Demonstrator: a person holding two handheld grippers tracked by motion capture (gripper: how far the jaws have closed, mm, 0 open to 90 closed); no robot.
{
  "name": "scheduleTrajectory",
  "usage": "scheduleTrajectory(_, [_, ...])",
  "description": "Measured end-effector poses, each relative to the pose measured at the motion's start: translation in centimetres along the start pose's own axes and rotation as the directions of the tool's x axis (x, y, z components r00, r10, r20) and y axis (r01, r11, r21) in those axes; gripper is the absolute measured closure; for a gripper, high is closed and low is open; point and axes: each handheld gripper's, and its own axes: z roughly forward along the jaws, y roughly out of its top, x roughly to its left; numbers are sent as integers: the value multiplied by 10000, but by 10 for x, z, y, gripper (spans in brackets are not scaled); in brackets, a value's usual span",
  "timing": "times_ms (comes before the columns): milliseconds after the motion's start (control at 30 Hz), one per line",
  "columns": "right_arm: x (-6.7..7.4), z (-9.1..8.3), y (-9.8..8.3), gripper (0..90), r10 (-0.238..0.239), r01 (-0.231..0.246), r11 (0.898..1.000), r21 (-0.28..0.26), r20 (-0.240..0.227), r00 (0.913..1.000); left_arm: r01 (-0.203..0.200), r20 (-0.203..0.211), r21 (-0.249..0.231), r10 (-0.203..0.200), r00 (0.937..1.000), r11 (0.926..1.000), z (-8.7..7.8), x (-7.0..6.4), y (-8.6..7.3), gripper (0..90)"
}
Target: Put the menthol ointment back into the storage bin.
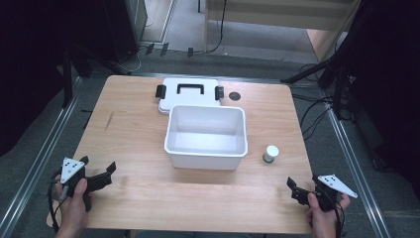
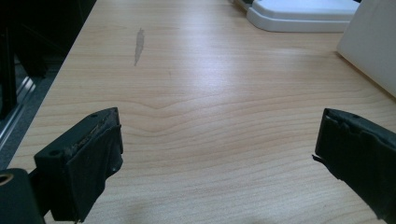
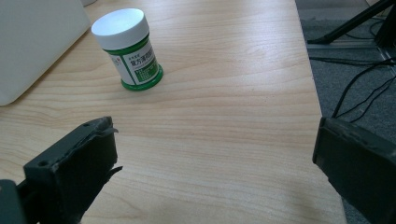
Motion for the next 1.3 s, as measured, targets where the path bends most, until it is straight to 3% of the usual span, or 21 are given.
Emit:
scheduleTrajectory(233, [0, 2, 1, 0, -15, 20, 9997, 253, -197, 9998, -45, -36, 13, 45, 10000, 10000, 0, -1, 0, 1])
scheduleTrajectory(400, [4, 5, 2, 0, -510, 532, 9944, 910, -257, 9984, 60, 23, 17, -60, 10000, 10000, 0, 0, 0, 1])
scheduleTrajectory(467, [6, 5, 3, 0, -502, 533, 9934, 1012, -330, 9982, 48, 12, 27, -48, 10000, 10000, 0, 0, 0, 1])
scheduleTrajectory(633, [18, 4, 16, 0, -858, 976, 9817, 1633, -776, 9933, 46, 11, 25, -46, 10000, 10000, 1, 0, 0, 2])
scheduleTrajectory(700, [23, 5, 23, 3, -1268, 1393, 9663, 2165, -709, 9894, 100, 20, 37, -100, 9999, 9999, 0, 0, 0, 1])
scheduleTrajectory(800, [31, 6, 29, 142, -2214, 2150, 9291, 3008, -131, 9751, 86, 7, 69, -86, 10000, 9999, 0, 0, 0, 2])
scheduleTrajectory(833, [33, 5, 30, 117, -2427, 2360, 9179, 3190, -192, 9699, 76, 13, 72, -76, 10000, 9999, 0, 0, 0, 2])
scheduleTrajectory(867, [34, 5, 32, 117, -2435, 2389, 9077, 3449, -307, 9694, 61, 12, 105, -61, 10000, 9999, 0, 0, 0, 1])
scheduleTrajectory(1000, [35, 2, 40, 128, -2207, 2201, 8909, 3974, -449, 9743, 14, 23, 121, -14, 10000, 9999, 1, 0, 0, 1])
scheduleTrajectory(1100, [36, 4, 46, 128, -2202, 2171, 8609, 4600, -477, 9743, 15, 38, 75, -16, 10000, 10000, 0, 0, 0, 2])
scheduleTrajectory(1133, [36, 4, 46, 128, -2202, 2171, 8609, 4600, -477, 9743, 15, 38, 75, -16, 10000, 10000, 0, 0, 0, 2])
scheduleTrajectory(1167, [38, 6, 51, 129, -2308, 2235, 8392, 4958, -474, 9718, 59, 55, 47, -60, 10000, 10000, 0, 0, 0, 2])
scheduleTrajectory(1300, [42, 11, 62, 130, -2349, 2192, 7952, 5654, -460, 9709, 75, 52, 62, -76, 10000, 10000, 0, 1, 0, 2])
